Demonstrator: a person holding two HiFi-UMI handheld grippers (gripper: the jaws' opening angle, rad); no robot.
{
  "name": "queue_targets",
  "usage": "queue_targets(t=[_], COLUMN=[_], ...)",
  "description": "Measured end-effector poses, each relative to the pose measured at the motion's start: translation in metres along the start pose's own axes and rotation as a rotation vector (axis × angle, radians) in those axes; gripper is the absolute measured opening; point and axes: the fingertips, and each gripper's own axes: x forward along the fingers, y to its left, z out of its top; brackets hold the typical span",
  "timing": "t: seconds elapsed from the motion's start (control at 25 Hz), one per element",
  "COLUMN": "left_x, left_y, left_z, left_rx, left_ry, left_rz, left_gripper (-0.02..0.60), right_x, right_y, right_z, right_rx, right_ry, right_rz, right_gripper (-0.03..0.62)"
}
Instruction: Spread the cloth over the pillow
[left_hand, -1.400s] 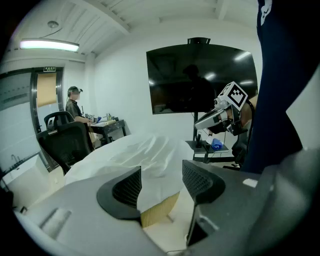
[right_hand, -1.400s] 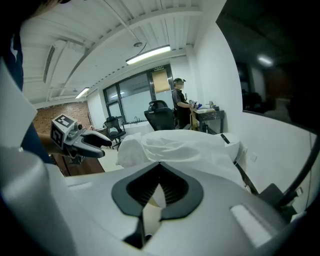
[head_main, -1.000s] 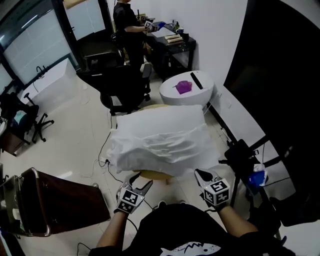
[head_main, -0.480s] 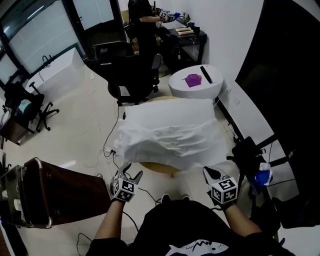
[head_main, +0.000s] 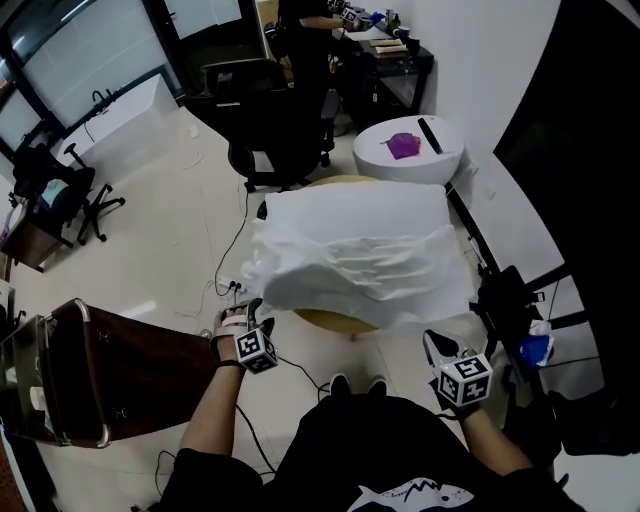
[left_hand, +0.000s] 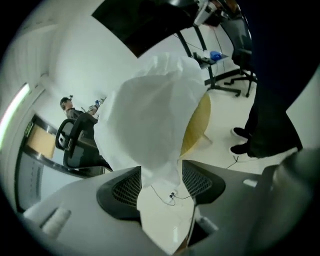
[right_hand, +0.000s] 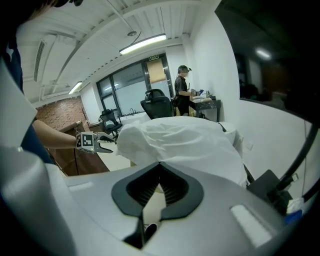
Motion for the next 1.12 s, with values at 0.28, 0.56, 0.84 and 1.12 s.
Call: queue_targets(t=[0.28, 0.56, 0.84, 1.12], left_x=[0.025, 0.05, 0.07, 0.055], left_y=[-0.007, -0.017, -0.006, 0.006], left_z=[0.002, -0.008, -0.008, -0.003], left_rx=[0.234, 0.253, 0.317, 0.287], left_ry=[0.046, 0.049, 0.054, -0.008], left_rz=[0.035, 0.057, 0.125, 0.171], left_gripper=[0.288, 0.368, 0.364, 0.286], right_x=[-0.006, -0.016, -0.022, -0.02], right_y=[0.01, 0.018, 0.023, 0.026], right_z=[-0.009, -0.028, -0.04, -0.044], right_rx=[0.021, 0.045, 0.064, 0.069], right_ry=[0.012, 0.036, 0.067, 0.071], right_rz=[-0.034, -0.069, -0.088, -0.088], right_gripper=[0.008, 0.008, 0.008, 0.008])
